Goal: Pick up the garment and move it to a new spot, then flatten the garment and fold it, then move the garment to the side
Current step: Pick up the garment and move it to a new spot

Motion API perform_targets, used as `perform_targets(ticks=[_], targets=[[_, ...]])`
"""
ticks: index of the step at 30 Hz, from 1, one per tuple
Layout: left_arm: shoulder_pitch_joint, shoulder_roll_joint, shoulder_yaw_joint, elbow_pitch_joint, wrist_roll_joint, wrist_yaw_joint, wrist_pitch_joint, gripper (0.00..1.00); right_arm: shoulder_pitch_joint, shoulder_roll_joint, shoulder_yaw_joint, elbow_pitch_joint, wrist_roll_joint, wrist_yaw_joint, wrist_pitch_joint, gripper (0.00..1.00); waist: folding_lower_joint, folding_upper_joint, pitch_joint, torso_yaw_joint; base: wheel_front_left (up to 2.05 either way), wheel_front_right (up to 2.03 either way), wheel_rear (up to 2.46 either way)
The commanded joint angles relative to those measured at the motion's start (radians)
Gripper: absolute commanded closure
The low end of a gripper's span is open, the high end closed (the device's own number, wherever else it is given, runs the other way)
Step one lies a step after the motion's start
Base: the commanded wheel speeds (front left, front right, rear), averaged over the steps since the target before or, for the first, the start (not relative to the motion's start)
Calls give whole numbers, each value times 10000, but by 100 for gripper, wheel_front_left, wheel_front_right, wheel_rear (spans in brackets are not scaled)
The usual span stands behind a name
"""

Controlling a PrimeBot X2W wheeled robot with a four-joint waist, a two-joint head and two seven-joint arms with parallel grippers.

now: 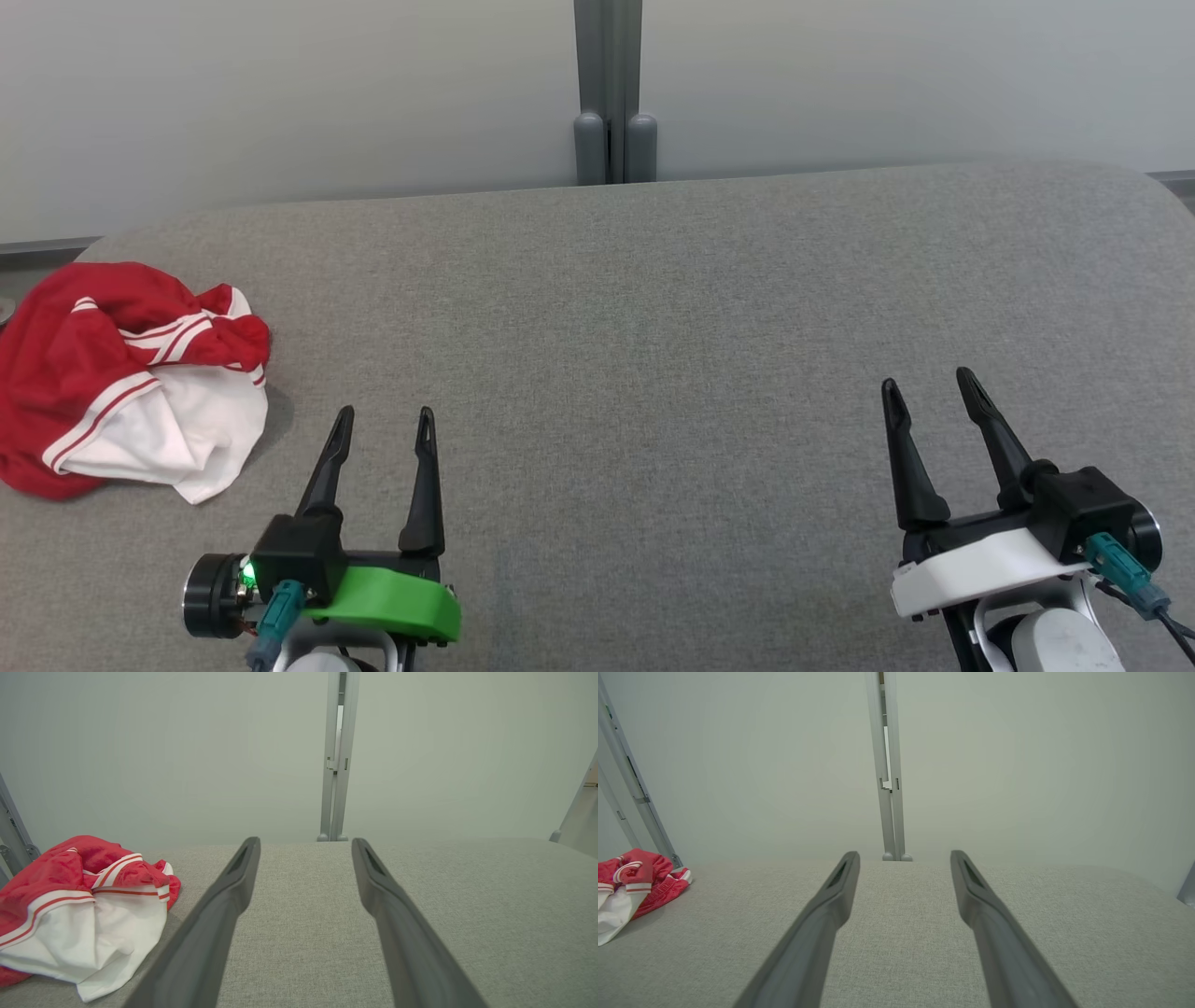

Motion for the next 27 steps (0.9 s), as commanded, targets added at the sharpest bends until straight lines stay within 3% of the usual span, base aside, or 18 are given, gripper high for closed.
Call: perform_targets(ticks=[1,11,15,27], targets=[[118,-40,52,15,177,-82,-78,0,83,8,-31,24,-83,23,-103,0,0,0,-2,9,0,0,0],[167,-163,316,112,770,-492,-241,0,182,37,-23,111,-733,17,-282,0,0,0,1,12,0,0,0],[172,-174,285,189,1146,-516,-339,0,181,42,19,116,-1037,19,-360,0,0,0,3,2,0,0,0],[130,-189,263,281,958,-434,-295,0,190,47,9,141,-995,19,-337,0,0,0,5,39,0,0,0]])
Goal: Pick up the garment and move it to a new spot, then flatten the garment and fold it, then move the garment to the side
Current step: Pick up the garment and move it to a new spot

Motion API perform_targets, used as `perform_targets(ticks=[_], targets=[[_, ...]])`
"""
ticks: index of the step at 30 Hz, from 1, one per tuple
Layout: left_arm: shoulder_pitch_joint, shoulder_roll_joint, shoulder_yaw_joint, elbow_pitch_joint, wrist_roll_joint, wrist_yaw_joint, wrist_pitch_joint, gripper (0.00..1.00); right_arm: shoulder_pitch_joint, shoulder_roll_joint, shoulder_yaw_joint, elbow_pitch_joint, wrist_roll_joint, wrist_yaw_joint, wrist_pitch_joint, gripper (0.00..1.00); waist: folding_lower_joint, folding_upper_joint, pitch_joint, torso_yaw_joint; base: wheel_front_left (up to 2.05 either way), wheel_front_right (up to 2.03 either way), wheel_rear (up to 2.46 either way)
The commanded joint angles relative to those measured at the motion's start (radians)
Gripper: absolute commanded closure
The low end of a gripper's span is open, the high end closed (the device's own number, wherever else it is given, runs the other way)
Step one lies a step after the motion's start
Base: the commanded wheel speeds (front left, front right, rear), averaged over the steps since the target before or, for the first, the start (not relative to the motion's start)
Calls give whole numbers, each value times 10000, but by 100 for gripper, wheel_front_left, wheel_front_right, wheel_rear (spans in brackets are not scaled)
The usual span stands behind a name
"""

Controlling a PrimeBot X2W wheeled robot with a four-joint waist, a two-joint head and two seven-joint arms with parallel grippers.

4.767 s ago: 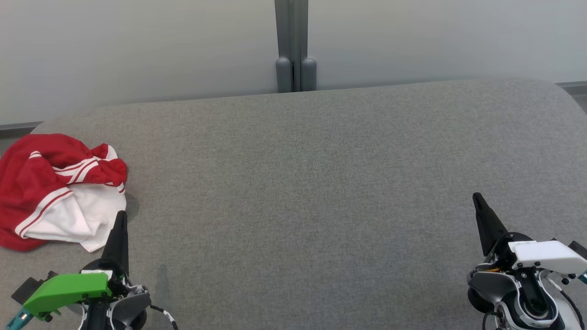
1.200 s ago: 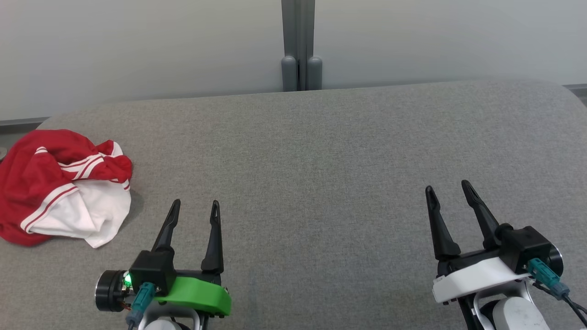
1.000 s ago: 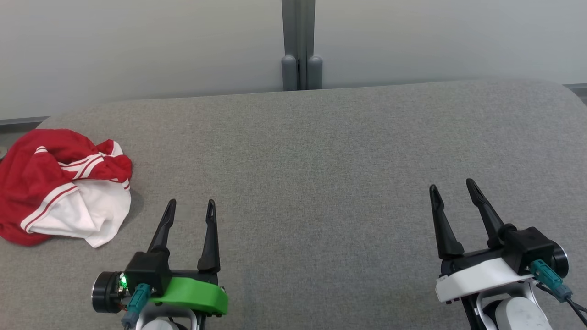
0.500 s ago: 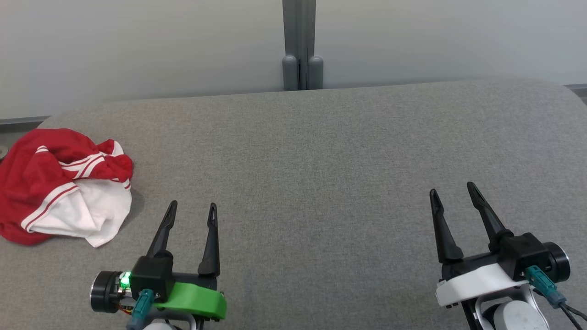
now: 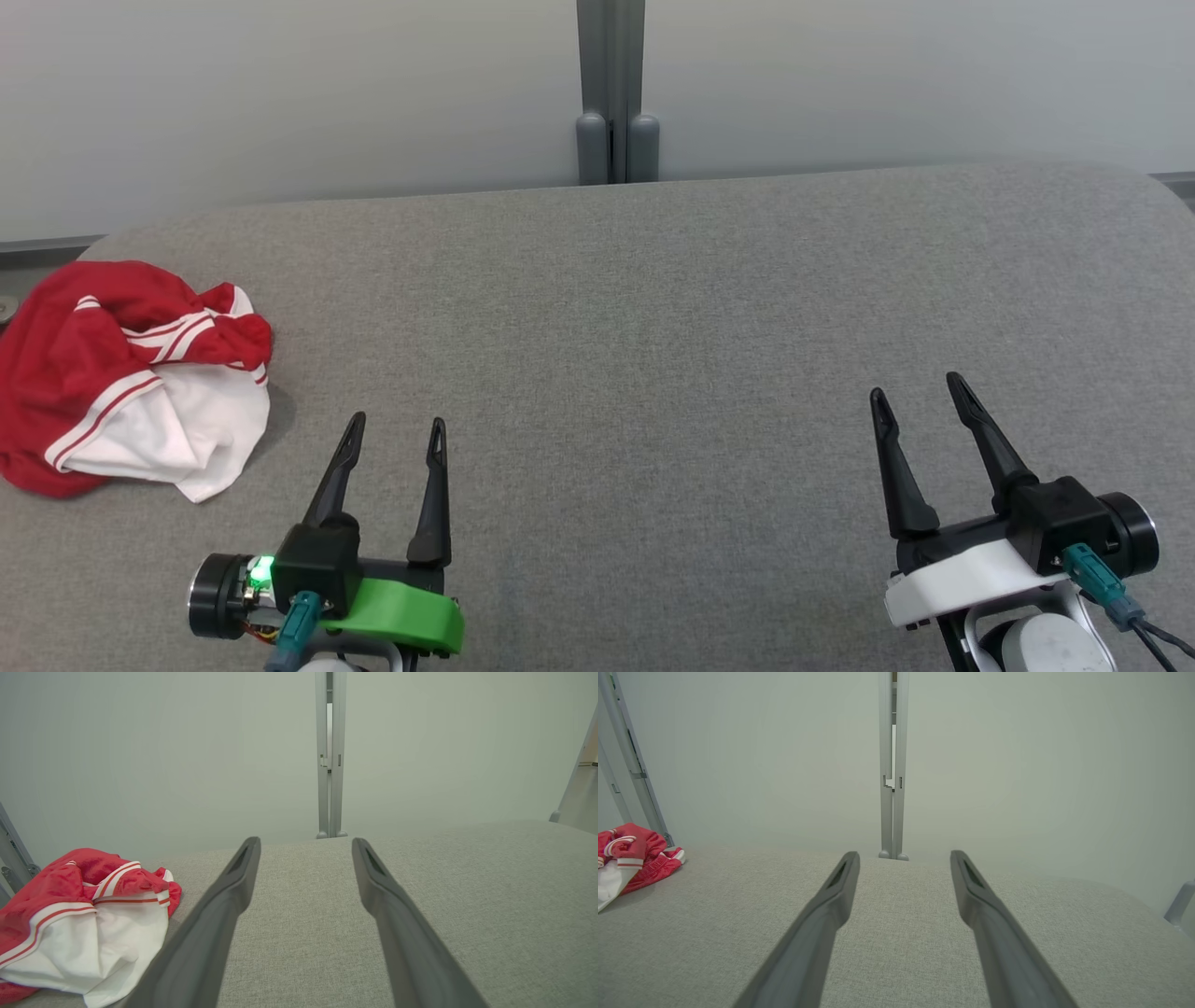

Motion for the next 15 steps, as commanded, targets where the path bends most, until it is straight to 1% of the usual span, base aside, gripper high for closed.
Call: perform_targets(ticks=[1,4,7,9,12,15], targets=[[43,5,-8,3,-17,63,-1,0,116,-3,-11,6,-21,5,-46,0,0,-1,11,17,0,0,0],[39,4,-19,13,-41,75,-1,0,118,-2,-15,-7,-29,5,-46,0,0,-1,32,49,0,0,0],[91,17,71,-1,-631,134,-1,0,185,-2,-36,-10,-103,5,-46,0,0,-1,55,189,0,0,0],[74,12,74,89,-812,111,-1,0,203,-3,-28,-66,-127,5,-46,0,0,-1,78,359,0,0,0],[-44,15,43,128,-708,100,-1,0,265,-6,-25,-39,-216,5,-42,0,0,-1,128,708,0,0,0],[-29,16,99,113,-557,185,-1,0,256,-13,8,7,-253,4,-39,0,0,-1,173,1106,0,0,0]])
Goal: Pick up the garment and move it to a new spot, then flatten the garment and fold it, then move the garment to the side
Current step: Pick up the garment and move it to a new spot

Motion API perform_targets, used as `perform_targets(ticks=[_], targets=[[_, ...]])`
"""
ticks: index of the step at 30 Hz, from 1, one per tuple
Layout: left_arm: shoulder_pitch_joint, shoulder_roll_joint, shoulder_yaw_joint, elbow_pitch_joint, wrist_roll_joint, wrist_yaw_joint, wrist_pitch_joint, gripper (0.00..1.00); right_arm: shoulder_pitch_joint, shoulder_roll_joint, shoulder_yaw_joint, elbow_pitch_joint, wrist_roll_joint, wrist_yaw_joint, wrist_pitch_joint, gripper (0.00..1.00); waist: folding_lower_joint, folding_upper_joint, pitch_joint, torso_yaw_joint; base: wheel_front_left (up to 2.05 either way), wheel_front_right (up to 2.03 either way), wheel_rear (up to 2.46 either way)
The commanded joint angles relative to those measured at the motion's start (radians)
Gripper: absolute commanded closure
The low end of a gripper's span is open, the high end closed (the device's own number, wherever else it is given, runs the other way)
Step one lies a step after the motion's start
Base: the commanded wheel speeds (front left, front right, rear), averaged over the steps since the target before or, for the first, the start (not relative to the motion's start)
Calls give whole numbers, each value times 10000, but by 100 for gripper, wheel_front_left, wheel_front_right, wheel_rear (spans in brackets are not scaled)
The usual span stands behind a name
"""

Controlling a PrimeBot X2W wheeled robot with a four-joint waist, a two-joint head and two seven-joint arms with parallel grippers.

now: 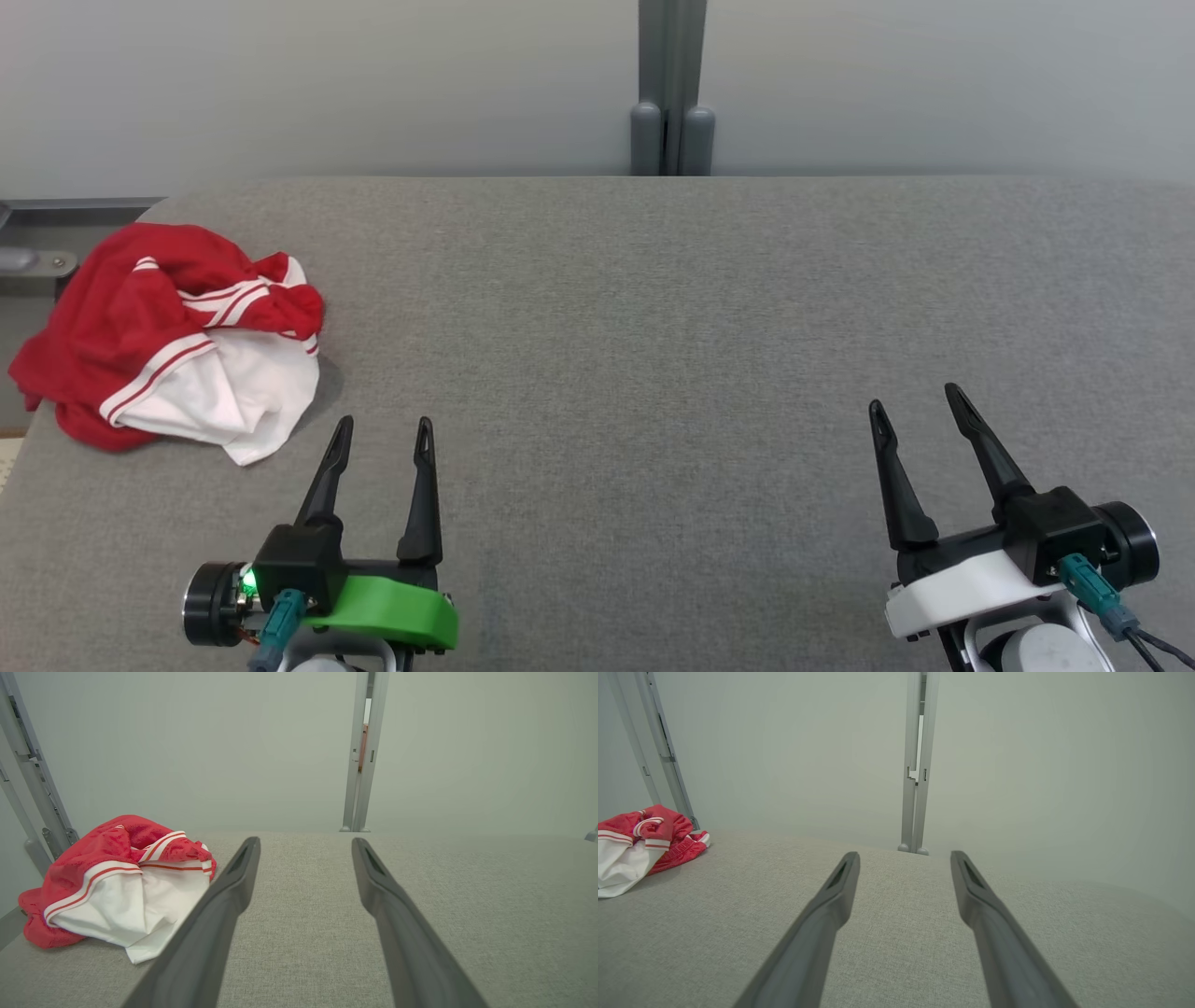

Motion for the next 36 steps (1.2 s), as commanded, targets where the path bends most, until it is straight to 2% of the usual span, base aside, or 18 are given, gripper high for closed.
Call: perform_targets(ticks=[1,24,36], targets=[[0,32,48,10,128,58,-1,0,64,-13,-5,13,-48,4,-34,0,0,-1,85,501,0,0,0],[543,28,749,111,366,381,-1,0,316,-15,162,153,122,4,-34,0,0,-1,-176,4101,0,0,0],[771,25,1108,-357,294,761,-1,0,-374,-208,732,378,159,4,-34,0,0,-1,219,4344,0,0,0]])
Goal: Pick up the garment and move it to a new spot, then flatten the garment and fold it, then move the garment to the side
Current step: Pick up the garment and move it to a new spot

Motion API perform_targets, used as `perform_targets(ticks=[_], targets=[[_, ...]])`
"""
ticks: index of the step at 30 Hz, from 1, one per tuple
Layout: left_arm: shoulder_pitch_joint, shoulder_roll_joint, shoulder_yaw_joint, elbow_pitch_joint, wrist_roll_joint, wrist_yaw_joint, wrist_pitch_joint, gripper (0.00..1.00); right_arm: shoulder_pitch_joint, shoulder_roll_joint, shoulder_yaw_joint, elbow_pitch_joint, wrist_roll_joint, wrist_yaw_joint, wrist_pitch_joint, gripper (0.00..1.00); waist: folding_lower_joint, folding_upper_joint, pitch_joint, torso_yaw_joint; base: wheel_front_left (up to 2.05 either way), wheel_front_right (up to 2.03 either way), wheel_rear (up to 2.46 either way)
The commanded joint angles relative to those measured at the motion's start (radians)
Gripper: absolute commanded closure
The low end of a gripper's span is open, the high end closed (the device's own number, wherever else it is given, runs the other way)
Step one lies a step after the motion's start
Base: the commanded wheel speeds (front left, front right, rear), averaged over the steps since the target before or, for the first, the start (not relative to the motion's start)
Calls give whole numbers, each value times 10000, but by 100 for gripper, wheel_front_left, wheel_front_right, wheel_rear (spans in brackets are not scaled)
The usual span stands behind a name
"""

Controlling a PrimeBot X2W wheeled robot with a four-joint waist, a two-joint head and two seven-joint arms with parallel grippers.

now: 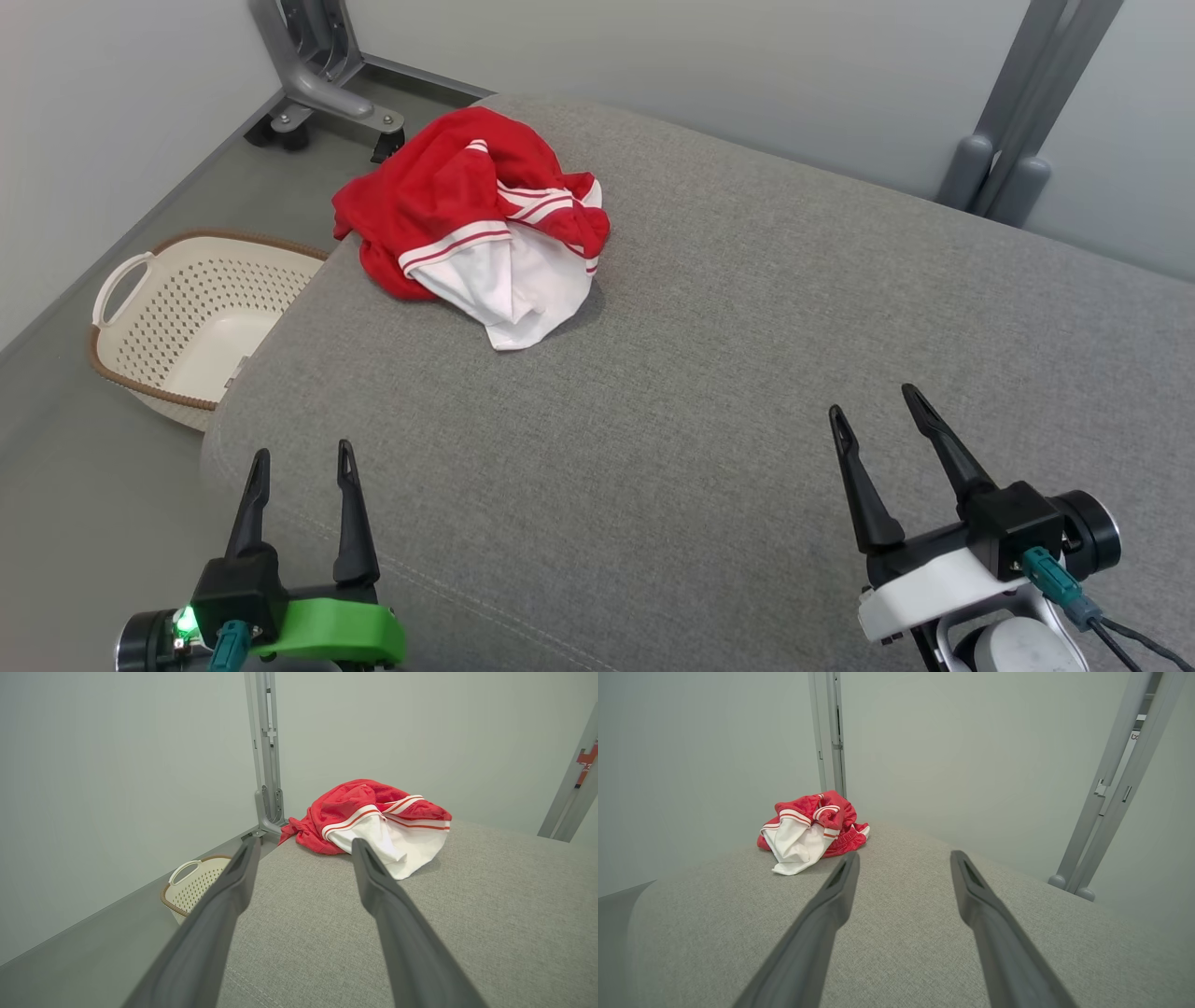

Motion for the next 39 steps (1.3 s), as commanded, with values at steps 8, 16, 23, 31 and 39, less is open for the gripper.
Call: perform_targets(ticks=[8,16,23,31,39], targets=[[-493,17,-1,157,-117,-24,-1,0,-185,-371,-112,-91,-72,2,-32,0,0,0,720,70,0,0,0],[-3322,89,326,1467,-267,-975,3,0,-643,-1221,-160,-316,-270,-1,-32,0,0,0,2247,-397,0,0,0],[-6902,626,603,4180,-656,-1534,718,0,-1243,-1842,-62,-486,-286,-1,-32,0,0,0,3427,-1225,0,0,0],[-10064,1299,926,6930,-1207,-1641,2963,0,-1791,-2208,-95,-676,-283,-1,-32,0,0,0,4542,-2029,0,0,0],[-11344,1588,1402,8896,-2228,-2044,4149,0,-1976,-2159,-266,-749,-78,-1,-32,0,0,0,5149,-2510,0,0,0]])
